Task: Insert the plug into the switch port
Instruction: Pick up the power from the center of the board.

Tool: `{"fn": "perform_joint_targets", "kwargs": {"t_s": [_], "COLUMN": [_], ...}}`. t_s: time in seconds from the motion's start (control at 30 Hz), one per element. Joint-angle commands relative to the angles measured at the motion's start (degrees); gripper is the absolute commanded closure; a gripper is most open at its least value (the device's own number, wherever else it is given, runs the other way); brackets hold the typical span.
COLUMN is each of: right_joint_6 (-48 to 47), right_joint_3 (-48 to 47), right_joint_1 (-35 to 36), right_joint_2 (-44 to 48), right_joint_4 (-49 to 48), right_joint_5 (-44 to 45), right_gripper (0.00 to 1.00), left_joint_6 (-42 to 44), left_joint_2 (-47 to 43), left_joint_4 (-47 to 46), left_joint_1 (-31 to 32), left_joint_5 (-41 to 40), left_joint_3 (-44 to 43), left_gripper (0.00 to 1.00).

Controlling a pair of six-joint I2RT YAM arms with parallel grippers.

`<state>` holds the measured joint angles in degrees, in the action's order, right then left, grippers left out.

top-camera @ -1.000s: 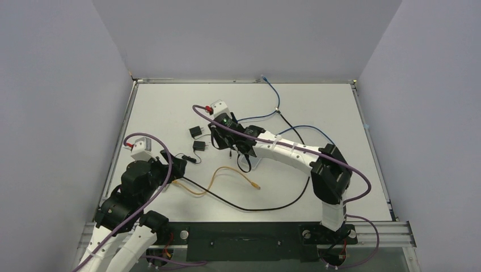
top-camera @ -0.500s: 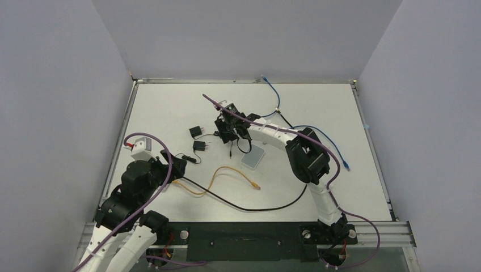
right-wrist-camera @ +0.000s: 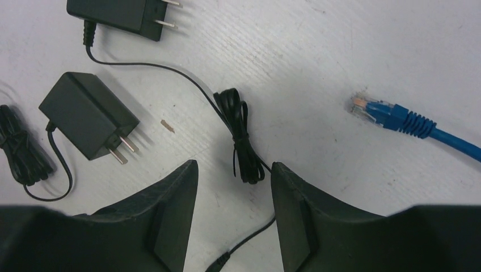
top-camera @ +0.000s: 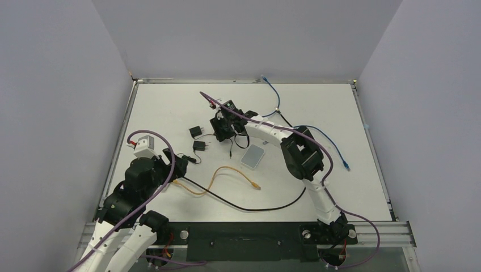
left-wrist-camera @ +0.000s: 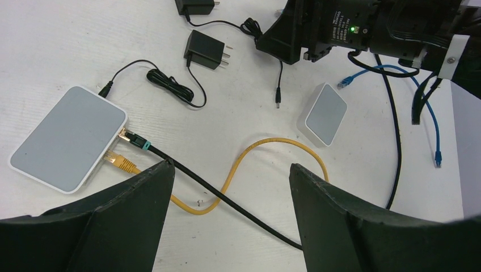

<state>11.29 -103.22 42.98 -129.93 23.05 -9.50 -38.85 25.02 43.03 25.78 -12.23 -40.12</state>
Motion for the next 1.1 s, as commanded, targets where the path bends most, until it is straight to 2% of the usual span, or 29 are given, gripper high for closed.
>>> {"fn": "perform_joint_targets", "kwargs": {"t_s": [0.0, 0.2, 0.33, 0.5, 0.57, 0.6, 0.73, 1.07], "right_joint_6": [-0.78, -0.06, -0.14, -0.70, -0.69, -0.67, 0.55, 12.48], "right_joint_3": [-4.20, -5.76, -6.50, -5.49, -4.54, -3.86, -1.83, 10.22], "right_joint_1": [-0.06, -0.07, -0.04, 0.11, 0.23, 0.25, 0.68, 0.52], "right_joint_2": [-2.88, -4.88, -6.00, -5.88, -5.27, -5.04, -2.99, 10.77], "right_joint_4": [-1.87, -2.95, -2.80, -2.48, -2.78, -2.94, -4.72, -20.23], "right_joint_5": [-0.64, 1.02, 1.48, 2.26, 2.51, 2.62, 3.50, 4.36], "right_gripper": [0.53, 0.55, 0.63, 0.78, 0.89, 0.99, 1.00, 1.00], "left_joint_6": [-0.53, -0.78, -0.98, -1.20, -1.34, -1.45, -1.67, -0.13], "left_joint_2": [0.36, 0.47, 0.57, 1.10, 1.62, 1.70, 2.58, 5.15], "left_joint_4": [-2.12, -1.82, -1.64, -1.92, -2.30, -2.54, -3.65, -6.24], "left_joint_1": [-0.20, -0.20, -0.20, -0.20, -0.20, -0.20, -0.20, -0.19], "left_joint_5": [-0.34, -0.50, -0.58, -0.14, 0.31, 0.60, 2.44, 8.30], "left_joint_3": [-0.88, -0.92, -1.00, -0.90, -0.74, -0.53, -0.06, -0.43], "left_gripper": [0.28, 0.28, 0.28, 0.28, 0.28, 0.28, 0.28, 0.28]}}
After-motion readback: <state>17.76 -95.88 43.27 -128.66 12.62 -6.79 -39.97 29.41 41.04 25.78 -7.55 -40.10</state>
